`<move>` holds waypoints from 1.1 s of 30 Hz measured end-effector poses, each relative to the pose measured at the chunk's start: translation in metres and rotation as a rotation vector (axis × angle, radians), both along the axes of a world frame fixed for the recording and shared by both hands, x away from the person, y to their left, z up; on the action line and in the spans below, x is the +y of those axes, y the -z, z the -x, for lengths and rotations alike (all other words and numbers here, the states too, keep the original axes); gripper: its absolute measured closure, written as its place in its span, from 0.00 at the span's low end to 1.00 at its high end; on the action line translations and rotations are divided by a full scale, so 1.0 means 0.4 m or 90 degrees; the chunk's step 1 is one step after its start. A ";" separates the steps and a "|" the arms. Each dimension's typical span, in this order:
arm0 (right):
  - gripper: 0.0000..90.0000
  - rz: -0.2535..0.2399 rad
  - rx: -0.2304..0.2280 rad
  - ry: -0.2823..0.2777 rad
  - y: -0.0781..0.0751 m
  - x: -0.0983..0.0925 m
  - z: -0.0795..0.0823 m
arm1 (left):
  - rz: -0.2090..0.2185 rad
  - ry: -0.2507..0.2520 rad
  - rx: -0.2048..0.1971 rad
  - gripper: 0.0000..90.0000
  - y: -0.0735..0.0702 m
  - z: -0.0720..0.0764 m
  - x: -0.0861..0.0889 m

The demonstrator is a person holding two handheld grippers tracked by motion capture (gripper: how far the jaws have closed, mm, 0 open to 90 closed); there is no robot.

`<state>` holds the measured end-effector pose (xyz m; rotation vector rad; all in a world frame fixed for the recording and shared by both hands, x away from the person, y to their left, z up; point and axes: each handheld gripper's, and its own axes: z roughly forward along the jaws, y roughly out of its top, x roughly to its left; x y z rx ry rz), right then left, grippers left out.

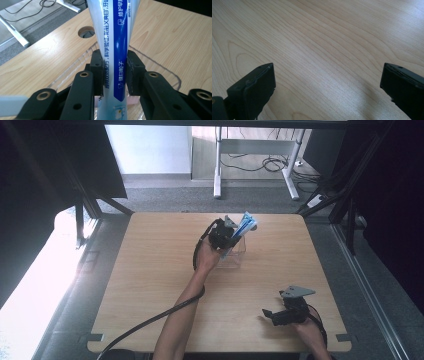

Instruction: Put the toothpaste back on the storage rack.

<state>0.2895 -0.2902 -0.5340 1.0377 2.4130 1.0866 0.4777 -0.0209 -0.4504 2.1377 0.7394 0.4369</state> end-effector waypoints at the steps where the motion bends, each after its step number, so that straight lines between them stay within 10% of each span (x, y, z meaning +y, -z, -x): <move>1: 0.00 0.000 0.000 0.000 0.000 0.000 0.000 | 0.002 0.002 -0.002 0.79 0.002 0.001 0.001; 33: 0.00 0.005 0.004 -0.005 0.004 0.004 0.000 | -0.032 0.030 0.045 0.74 0.004 0.029 0.012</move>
